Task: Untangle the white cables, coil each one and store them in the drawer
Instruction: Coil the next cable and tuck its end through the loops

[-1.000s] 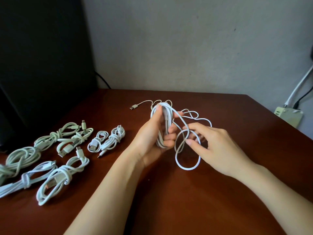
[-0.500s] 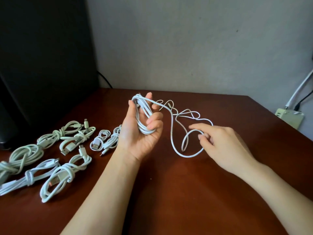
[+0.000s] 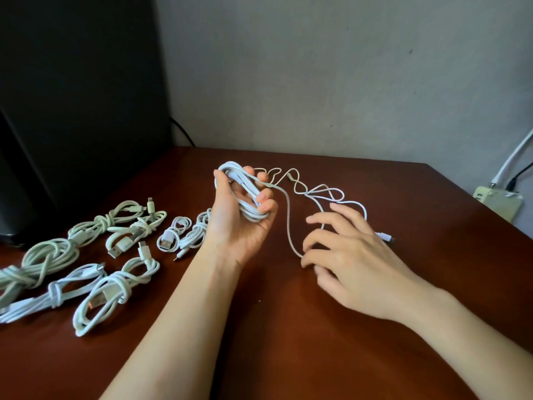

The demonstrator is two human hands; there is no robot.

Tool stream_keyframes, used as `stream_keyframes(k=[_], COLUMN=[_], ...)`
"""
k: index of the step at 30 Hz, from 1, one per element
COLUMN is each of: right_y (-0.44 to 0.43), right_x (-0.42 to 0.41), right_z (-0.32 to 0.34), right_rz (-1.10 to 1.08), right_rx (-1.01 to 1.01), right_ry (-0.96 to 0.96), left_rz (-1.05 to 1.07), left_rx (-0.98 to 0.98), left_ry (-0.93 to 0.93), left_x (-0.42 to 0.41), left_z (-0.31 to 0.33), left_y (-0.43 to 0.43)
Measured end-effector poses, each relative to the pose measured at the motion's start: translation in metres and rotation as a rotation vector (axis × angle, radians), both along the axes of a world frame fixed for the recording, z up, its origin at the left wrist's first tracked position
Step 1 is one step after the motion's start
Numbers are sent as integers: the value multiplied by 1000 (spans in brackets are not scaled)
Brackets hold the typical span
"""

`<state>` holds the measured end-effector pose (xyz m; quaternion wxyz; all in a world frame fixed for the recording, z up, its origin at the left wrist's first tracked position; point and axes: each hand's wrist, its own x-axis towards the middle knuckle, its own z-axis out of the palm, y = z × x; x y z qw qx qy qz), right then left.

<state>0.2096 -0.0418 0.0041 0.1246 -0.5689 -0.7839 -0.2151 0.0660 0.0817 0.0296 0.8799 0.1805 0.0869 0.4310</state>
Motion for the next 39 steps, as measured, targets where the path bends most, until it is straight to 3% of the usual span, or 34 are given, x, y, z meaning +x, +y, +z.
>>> stream_keyframes(k=[13,23,32,37,39], right_y=[-2,3,1,0,1], right_x=[-18,-6,-12,-5,-1], right_z=[-9,-7,4,12,14], right_rz=[-286,-183,24,-13,-56], right_rx=[49,110,223,387,439], right_ry=[-149,-174,-12,92,123], left_rz=[201,279,488,462,385], left_rx=[113,399,662,777,736], left_ry=[198,476,863,930,852], left_x=[5,9,6,8,8], left_z=[-5,-9,-22,-22,-22], left_y=[3,-4,0,-3,-4])
